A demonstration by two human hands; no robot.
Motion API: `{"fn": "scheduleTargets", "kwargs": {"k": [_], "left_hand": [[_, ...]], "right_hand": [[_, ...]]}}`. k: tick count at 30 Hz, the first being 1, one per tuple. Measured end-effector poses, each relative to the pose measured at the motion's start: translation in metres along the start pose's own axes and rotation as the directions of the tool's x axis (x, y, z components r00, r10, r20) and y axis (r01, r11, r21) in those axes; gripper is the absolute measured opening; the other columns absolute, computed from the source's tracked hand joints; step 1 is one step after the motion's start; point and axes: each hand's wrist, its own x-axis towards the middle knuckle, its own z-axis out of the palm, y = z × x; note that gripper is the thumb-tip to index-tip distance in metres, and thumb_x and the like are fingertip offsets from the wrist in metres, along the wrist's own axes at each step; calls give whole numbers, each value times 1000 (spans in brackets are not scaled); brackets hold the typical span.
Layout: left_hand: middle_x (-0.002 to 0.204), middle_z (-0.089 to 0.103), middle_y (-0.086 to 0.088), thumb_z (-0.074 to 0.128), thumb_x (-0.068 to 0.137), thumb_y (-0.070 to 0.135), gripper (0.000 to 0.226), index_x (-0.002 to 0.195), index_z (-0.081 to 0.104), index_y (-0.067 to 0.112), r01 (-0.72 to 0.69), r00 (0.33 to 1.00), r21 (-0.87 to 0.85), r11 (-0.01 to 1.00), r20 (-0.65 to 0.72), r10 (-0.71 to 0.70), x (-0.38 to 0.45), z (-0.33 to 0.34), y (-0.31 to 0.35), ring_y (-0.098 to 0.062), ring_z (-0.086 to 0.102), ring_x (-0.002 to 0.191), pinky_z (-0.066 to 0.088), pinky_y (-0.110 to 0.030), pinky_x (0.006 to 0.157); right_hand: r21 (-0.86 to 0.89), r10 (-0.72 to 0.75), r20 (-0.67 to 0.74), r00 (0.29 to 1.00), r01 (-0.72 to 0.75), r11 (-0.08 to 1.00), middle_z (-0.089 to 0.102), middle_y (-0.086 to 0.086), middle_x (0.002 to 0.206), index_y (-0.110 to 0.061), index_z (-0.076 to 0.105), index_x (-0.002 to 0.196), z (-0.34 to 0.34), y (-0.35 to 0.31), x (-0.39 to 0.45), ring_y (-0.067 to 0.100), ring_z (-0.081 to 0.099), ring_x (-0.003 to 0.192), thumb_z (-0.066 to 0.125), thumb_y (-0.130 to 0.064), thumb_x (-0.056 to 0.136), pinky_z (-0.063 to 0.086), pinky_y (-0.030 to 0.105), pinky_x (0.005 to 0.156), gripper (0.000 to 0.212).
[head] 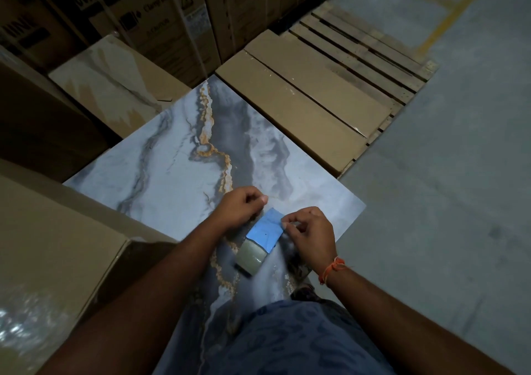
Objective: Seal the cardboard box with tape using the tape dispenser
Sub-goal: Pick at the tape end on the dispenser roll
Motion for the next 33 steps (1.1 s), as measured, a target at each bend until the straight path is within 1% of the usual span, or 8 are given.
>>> {"fn": "scheduleTargets", "kwargs": {"k": [4,6,12,18,22,26,29,33], "left_hand": [[86,63,-18,58,102,33,26,94,59,9,322,945,-89,943,93,-314,-6,5,15,-19,55,57,49,-24,48],[86,63,-15,56,102,34,24,102,59,10,366,925,-38,930,130,-358,-6,7,19,-20,57,60,46,-21,47],[85,67,-11,68,95,36,24,95,57,14,360,915,63,931,172,-366,-1,8,20,-22,63,65,49,-31,56],[98,74,-19,81,83,24,23,88,63,11,305,949,-2,952,84,-304,-5,17,19,-29,73,88,60,-48,86],[97,75,-19,85,78,21,24,82,64,13,301,954,-48,952,17,-301,-9,20,15,-33,74,93,62,-50,87],[99,72,-17,86,72,21,29,89,62,17,317,948,-99,943,16,-317,-12,18,14,-36,73,96,61,-54,88],[101,69,-15,83,78,16,29,96,59,18,291,957,-82,953,30,-290,-15,18,17,-35,72,95,62,-48,83],[93,68,-7,77,85,12,19,95,63,19,204,979,-23,979,7,-203,-19,17,17,-19,66,79,57,-29,66]], "right_hand": [[36,22,14,1000,-22,999,65,1,98,-21,79,94,7,2,-8,-3,54,85,71,-23,87,36,-3,71,11],[68,49,11,999,-50,996,65,0,99,-20,79,96,7,1,-11,-2,55,85,71,-24,88,37,-3,70,13],[196,144,46,989,-150,969,70,-3,100,-19,80,92,10,-1,-15,0,62,90,68,-31,90,41,1,70,17],[393,223,96,970,-243,887,77,-3,93,-19,80,89,13,-1,-19,11,71,89,69,-24,89,58,26,82,12],[594,377,99,921,-359,720,73,9,79,-16,72,86,17,-3,-20,25,70,75,63,-10,86,59,38,77,11],[699,506,153,849,-455,552,67,10,73,-11,64,89,19,-7,-18,25,67,67,57,-4,87,58,36,67,10],[708,526,169,834,-474,524,65,9,73,-10,63,88,18,-10,-18,26,66,69,53,-2,87,51,27,54,13],[700,511,174,842,-471,537,68,13,79,-8,66,92,19,-11,-19,27,65,71,54,-3,88,54,29,59,13]]}}
